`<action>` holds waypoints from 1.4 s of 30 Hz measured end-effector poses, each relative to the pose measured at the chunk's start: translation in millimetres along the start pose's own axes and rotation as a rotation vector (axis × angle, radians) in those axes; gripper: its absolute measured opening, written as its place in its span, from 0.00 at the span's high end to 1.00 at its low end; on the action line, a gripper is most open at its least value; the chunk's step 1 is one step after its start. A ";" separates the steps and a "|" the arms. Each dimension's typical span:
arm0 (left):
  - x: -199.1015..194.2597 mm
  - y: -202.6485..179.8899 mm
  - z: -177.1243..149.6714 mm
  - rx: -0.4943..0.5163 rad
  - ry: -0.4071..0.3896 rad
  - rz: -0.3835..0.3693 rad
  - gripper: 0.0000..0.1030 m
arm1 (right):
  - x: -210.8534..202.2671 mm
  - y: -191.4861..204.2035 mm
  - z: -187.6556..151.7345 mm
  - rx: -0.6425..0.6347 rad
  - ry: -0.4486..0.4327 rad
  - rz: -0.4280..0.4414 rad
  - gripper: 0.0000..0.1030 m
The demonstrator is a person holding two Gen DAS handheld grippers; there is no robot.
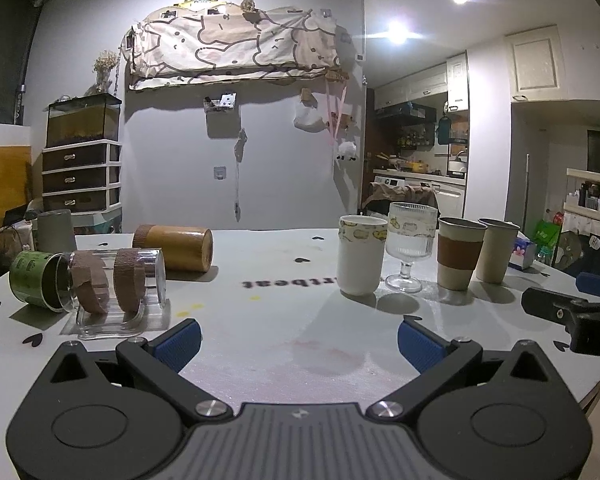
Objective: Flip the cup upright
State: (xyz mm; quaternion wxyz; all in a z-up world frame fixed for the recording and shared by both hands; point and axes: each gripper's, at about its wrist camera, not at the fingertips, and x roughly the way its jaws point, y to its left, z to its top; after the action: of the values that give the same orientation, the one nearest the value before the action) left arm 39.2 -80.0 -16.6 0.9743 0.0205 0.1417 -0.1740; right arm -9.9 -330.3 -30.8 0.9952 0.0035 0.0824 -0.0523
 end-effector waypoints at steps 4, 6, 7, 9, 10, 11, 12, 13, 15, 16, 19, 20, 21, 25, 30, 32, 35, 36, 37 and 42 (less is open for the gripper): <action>-0.2 -0.8 0.3 0.005 -0.001 0.000 0.00 | 0.4 -0.1 0.6 -0.001 0.000 0.001 0.00; 0.0 -1.1 0.4 0.005 0.001 -0.001 0.00 | 0.2 0.0 0.5 -0.003 -0.002 0.003 0.00; -0.1 -1.3 0.2 0.006 0.002 0.000 0.00 | 0.3 -0.1 0.6 -0.005 -0.003 0.005 0.00; -0.1 -1.4 0.2 0.006 0.001 0.000 0.00 | 0.7 0.2 0.8 -0.008 -0.003 0.006 0.00; -0.1 -1.4 0.2 0.006 0.001 -0.001 0.00 | 0.7 0.4 0.9 -0.009 -0.004 0.006 0.00; -0.1 -1.4 0.2 0.006 0.001 0.000 0.00 | 0.7 0.8 1.1 -0.010 -0.004 0.006 0.00; -0.1 -1.3 0.2 0.006 0.001 0.000 0.00 | 0.5 1.0 1.0 -0.010 -0.004 0.006 0.00; -0.1 -1.3 0.2 0.006 0.001 -0.001 0.00 | 0.6 1.0 1.1 -0.010 -0.005 0.006 0.00; -0.1 -1.2 0.1 0.006 0.002 -0.001 0.00 | 0.8 0.9 1.2 -0.010 -0.004 0.008 0.00; -0.1 -1.2 0.2 0.006 0.001 -0.001 0.00 | 0.8 0.8 1.2 -0.010 -0.004 0.009 0.00; -0.3 -1.2 0.2 0.006 0.001 0.000 0.00 | 0.4 1.6 1.3 -0.011 -0.004 0.009 0.00; -0.2 -1.1 0.1 0.005 0.001 0.000 0.00 | 0.3 1.7 1.3 -0.011 -0.004 0.009 0.00; -0.2 -1.0 0.1 0.003 0.001 0.000 0.00 | 0.4 1.7 1.4 -0.011 -0.004 0.010 0.00; -0.2 -1.3 0.1 0.004 0.002 0.000 0.00 | 0.0 2.9 2.2 -0.014 -0.005 0.011 0.00; -0.3 -0.8 0.1 0.003 0.002 0.000 0.00 | -0.1 3.6 2.5 -0.014 -0.005 0.013 0.00; -0.3 -0.9 0.1 0.003 0.002 0.001 0.00 | -0.1 3.6 2.5 -0.015 -0.006 0.014 0.00; -0.4 -1.1 0.3 0.003 0.002 0.001 0.00 | -0.1 3.8 2.3 -0.014 -0.005 0.013 0.00; -0.4 -0.9 0.2 0.003 0.001 0.001 0.00 | -0.3 3.9 2.3 -0.014 -0.005 0.013 0.00; -0.4 -1.0 0.3 0.004 0.001 0.001 0.00 | -0.2 3.8 2.4 -0.014 -0.005 0.013 0.00; -1.7 -0.1 -0.2 0.006 -0.003 0.000 0.00 | 0.0 5.0 3.1 -0.013 -0.005 0.014 0.00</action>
State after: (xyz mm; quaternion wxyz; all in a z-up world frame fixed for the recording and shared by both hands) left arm 37.6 -79.4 -16.3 0.9744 0.0233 0.1399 -0.1743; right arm -8.9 -325.4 -27.8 0.9958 -0.0023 0.0804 -0.0448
